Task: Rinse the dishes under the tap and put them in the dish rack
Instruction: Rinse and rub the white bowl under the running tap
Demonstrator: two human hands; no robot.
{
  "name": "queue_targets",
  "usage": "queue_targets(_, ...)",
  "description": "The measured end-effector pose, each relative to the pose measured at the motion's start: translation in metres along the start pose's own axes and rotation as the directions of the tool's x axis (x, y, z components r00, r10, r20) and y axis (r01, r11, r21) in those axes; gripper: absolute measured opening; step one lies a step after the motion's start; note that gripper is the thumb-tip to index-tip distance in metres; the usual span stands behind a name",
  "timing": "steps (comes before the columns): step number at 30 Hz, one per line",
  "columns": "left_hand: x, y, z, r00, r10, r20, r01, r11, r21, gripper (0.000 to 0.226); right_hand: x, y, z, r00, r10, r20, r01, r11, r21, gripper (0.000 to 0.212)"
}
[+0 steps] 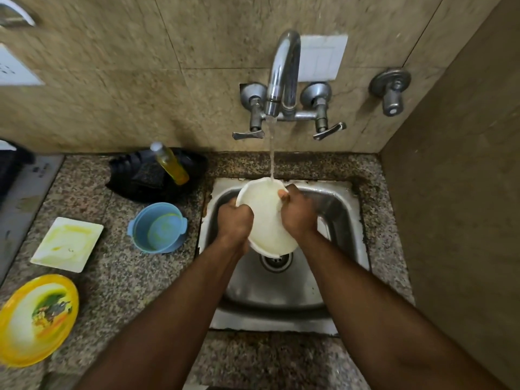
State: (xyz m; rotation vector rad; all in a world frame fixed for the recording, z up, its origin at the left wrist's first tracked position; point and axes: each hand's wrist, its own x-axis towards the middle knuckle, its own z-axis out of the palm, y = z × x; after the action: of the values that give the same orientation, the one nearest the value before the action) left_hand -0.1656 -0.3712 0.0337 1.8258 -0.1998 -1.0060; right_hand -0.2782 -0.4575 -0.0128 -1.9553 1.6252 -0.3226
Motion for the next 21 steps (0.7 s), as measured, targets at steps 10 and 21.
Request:
queue_targets(10,-0.006,0.008,0.003,0.993,0.116,-0.001,-0.115,0.990,0.079,0.056,0.009,-0.009,-0.005,0.995,0.084,-0.046,-0.082,0.996,0.037,0.062)
queue_targets(21,-0.003,0.025,-0.010,0.997,0.077,0.016,-0.071,0.967,-0.245,0.056,-0.024,0.001,-0.017,0.996,0.063,0.064,-0.089,0.801,0.592,0.088)
